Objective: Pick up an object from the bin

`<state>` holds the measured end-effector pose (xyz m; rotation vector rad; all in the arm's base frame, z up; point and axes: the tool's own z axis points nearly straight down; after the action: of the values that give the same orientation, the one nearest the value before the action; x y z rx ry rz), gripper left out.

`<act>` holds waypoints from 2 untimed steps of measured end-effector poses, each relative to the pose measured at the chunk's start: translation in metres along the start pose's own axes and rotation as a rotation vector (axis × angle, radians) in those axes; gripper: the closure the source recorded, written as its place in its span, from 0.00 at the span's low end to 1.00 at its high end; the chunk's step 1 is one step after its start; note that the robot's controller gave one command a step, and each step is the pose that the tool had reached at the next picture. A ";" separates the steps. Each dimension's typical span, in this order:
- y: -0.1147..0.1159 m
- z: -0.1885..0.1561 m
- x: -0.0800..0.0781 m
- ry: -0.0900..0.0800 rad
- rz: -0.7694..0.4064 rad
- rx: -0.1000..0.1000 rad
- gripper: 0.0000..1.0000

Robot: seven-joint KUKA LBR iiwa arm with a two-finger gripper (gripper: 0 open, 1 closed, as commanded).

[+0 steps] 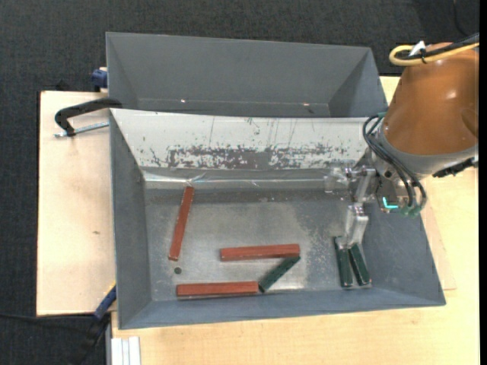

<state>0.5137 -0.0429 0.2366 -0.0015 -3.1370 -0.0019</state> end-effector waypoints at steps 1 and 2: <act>0.000 -0.004 -0.001 -0.008 -0.001 0.001 0.00; 0.031 0.072 -0.001 -0.011 0.059 0.000 0.00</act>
Offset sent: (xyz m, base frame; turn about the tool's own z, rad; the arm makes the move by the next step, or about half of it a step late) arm -0.0030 0.0674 -0.1666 0.1276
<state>0.5143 -0.0121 0.1645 -0.0940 -3.1463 -0.0020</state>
